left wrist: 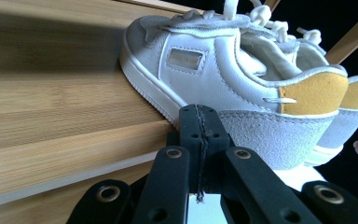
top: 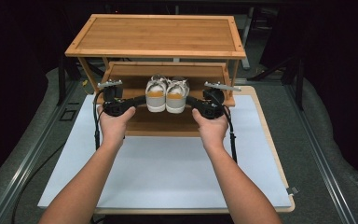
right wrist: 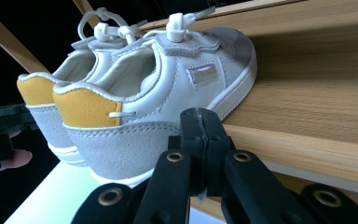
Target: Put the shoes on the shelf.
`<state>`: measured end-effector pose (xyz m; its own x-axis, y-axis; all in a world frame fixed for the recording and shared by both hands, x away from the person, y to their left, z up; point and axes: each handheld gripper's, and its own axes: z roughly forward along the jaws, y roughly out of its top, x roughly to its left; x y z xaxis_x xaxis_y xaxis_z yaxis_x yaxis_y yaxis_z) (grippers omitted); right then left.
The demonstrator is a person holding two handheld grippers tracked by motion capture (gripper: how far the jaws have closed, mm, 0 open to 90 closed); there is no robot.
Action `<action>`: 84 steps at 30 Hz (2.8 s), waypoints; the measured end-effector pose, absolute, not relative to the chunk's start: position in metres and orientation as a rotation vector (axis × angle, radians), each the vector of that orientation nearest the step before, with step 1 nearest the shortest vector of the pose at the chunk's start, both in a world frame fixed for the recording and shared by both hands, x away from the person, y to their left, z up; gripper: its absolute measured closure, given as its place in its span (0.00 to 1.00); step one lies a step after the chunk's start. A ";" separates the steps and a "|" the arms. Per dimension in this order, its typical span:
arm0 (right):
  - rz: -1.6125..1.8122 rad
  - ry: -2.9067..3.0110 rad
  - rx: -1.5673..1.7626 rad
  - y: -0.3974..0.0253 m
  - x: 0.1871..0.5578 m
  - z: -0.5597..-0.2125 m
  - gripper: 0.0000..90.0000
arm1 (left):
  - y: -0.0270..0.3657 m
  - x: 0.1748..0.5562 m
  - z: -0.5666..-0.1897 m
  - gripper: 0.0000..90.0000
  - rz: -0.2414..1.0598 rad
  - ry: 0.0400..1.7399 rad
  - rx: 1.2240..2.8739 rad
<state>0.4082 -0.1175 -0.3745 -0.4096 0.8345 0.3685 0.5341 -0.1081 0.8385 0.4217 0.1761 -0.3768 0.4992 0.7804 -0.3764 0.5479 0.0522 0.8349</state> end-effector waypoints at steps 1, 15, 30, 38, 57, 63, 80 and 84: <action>1.537 1.880 1.503 -0.117 0.409 -0.375 1.00 | 0.176 0.422 -0.377 1.00 0.258 1.165 1.616; 1.488 1.869 1.519 -0.113 0.420 -0.373 1.00 | 0.171 0.436 -0.375 1.00 0.277 1.185 1.628; 1.462 1.847 1.553 -0.111 0.444 -0.372 1.00 | 0.169 0.460 -0.373 1.00 0.293 1.212 1.635; 1.476 1.830 1.561 -0.108 0.457 -0.373 1.00 | 0.168 0.474 -0.372 1.00 0.283 1.231 1.636; 1.432 1.809 1.630 -0.110 0.472 -0.375 1.00 | 0.164 0.482 -0.374 1.00 0.297 1.256 1.643; 1.457 1.803 1.617 -0.109 0.471 -0.375 1.00 | 0.165 0.480 -0.370 1.00 0.309 1.249 1.633; 1.484 1.828 1.540 -0.111 0.451 -0.367 1.00 | 0.170 0.456 -0.357 0.99 0.304 1.173 1.628; 1.510 1.833 1.503 -0.114 0.440 -0.364 0.99 | 0.173 0.446 -0.354 0.98 0.293 1.153 1.628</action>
